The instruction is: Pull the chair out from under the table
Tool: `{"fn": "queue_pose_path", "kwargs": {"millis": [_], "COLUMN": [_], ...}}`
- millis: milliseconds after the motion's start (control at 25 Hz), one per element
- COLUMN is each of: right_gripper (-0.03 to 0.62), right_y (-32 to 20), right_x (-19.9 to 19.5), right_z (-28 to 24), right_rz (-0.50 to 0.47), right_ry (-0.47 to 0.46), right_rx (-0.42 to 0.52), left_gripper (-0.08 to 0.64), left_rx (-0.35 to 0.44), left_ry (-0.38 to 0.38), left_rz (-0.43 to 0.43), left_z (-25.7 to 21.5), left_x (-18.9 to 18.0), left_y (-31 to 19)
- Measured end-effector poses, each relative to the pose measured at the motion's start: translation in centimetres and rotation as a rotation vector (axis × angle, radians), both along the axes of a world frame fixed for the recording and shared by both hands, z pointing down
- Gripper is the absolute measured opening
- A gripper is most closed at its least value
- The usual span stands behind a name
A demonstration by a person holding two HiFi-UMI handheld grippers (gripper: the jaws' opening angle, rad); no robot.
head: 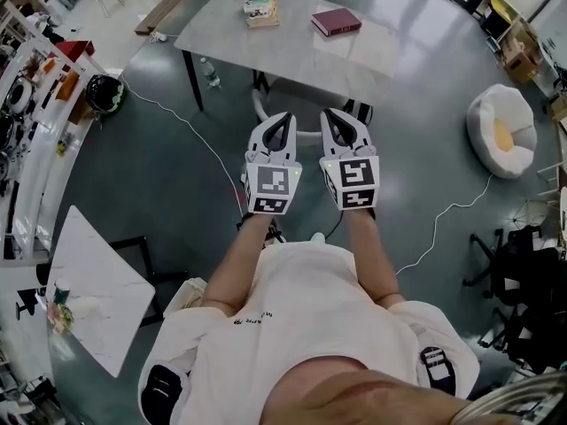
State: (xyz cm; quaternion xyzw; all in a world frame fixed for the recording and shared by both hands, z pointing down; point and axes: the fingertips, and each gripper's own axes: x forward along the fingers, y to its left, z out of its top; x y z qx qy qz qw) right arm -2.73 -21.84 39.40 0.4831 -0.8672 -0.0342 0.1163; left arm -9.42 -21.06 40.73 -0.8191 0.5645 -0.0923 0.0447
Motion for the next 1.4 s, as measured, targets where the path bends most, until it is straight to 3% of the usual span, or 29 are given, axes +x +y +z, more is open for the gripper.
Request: {"fn": "queue_pose_path", "kwargs": {"millis": [280, 600, 880, 1080, 1280, 1400], "right_gripper": [0.012, 0.012, 0.012, 0.014, 0.019, 0.080], "right_y": [-2.9, -4.5, -6.5, -7.3, -7.8, -8.2], "right_x": [0.9, 0.1, -0.7, -0.6, -0.5, -0.7], "right_z": [4.1, 11.6, 17.6, 21.8, 25.6, 27.2], "right_rz": [-0.071, -0.255, -0.375, -0.470, -0.555, -0.588], "right_ry": [0.184, 0.477, 0.624, 0.773, 0.848, 0.868], "right_rx": [-0.063, -0.149, -0.232, -0.253, -0.299, -0.325], "left_gripper": [0.003, 0.003, 0.005, 0.005, 0.060, 0.092], "left_rx": [-0.096, -0.270, -0.371, -0.418, -0.497, -0.513], "left_ry": [-0.246, -0.583, -0.768, -0.869, -0.907, -0.949], "left_rz": [0.117, 0.304, 0.408, 0.529, 0.635, 0.681], "left_z": [4.0, 12.5, 18.2, 21.9, 25.3, 26.5], "left_x": [2.5, 3.6, 2.7, 3.2, 3.9, 4.2], "left_y": [-3.1, -5.2, -7.1, -7.5, -7.5, -7.8]}}
